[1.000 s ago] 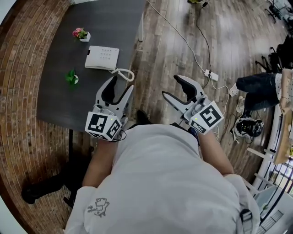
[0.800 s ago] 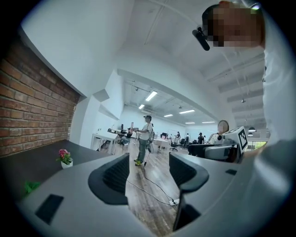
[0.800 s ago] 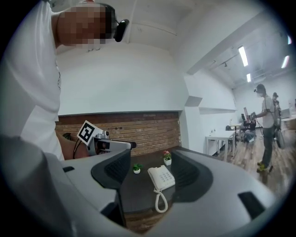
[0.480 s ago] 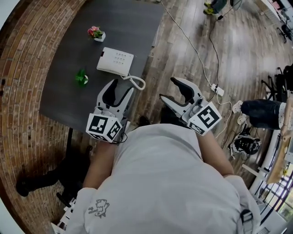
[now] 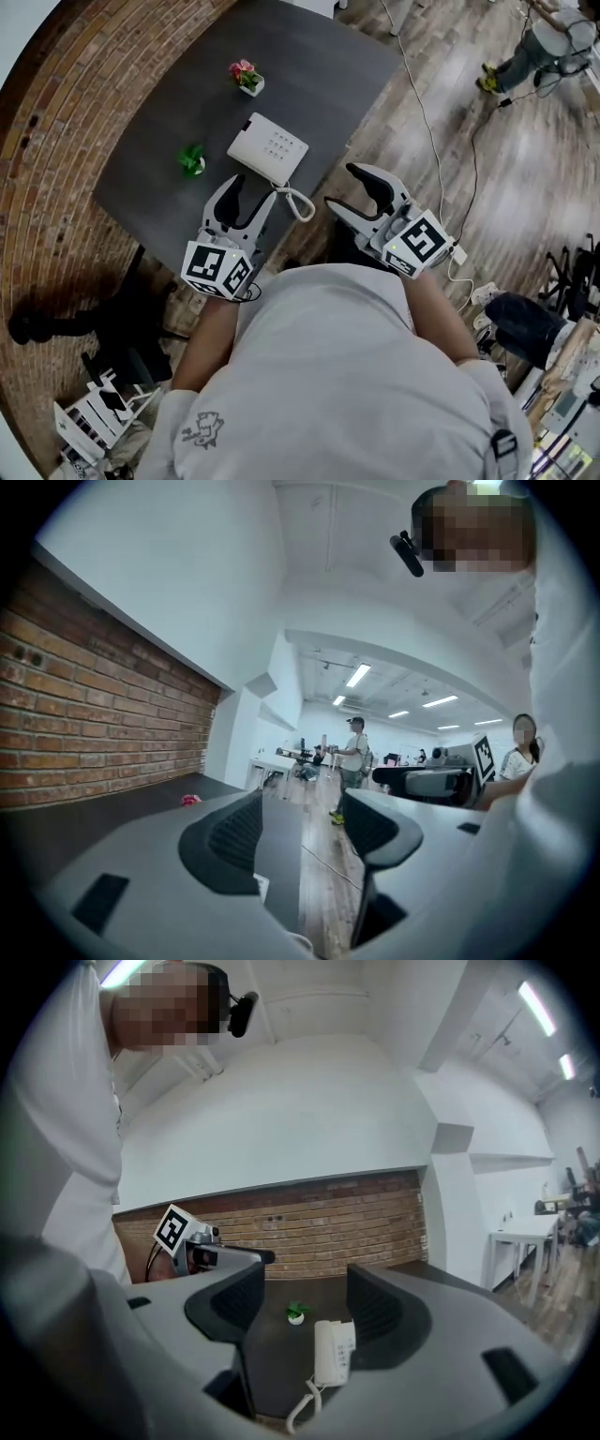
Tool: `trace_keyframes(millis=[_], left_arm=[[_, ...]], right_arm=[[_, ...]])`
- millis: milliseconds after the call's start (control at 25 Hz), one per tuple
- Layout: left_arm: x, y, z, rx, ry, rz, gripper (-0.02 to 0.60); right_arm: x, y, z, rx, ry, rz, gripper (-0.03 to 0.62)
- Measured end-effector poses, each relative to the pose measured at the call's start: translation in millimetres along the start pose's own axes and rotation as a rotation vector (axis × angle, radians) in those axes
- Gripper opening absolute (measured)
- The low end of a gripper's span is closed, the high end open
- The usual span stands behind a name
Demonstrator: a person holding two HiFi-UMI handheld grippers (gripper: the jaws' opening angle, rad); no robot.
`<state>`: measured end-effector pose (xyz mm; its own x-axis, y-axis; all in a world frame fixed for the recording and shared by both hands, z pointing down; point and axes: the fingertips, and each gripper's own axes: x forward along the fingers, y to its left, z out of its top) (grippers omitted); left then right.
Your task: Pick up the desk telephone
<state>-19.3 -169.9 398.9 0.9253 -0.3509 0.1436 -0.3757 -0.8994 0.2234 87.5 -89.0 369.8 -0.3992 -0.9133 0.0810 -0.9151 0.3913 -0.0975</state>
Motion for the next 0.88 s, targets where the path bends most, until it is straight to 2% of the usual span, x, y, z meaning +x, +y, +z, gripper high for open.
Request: trace_keyframes(millis=[360,640,880], left_arm=[[50,17,17,-0.016,-0.033,0.215,0.284],[60,29,18,-0.05,-0.063,0.389,0.285],[60,30,3,-0.1,-0.068,0.499,0.29]], right_arm=[[35,-87,14,0.008,0.008,0.208,0.273],[60,-111,12,0.007,0.049,0.393,0.27],[76,-118,-2,0.01,0.109,0.529,0.265]])
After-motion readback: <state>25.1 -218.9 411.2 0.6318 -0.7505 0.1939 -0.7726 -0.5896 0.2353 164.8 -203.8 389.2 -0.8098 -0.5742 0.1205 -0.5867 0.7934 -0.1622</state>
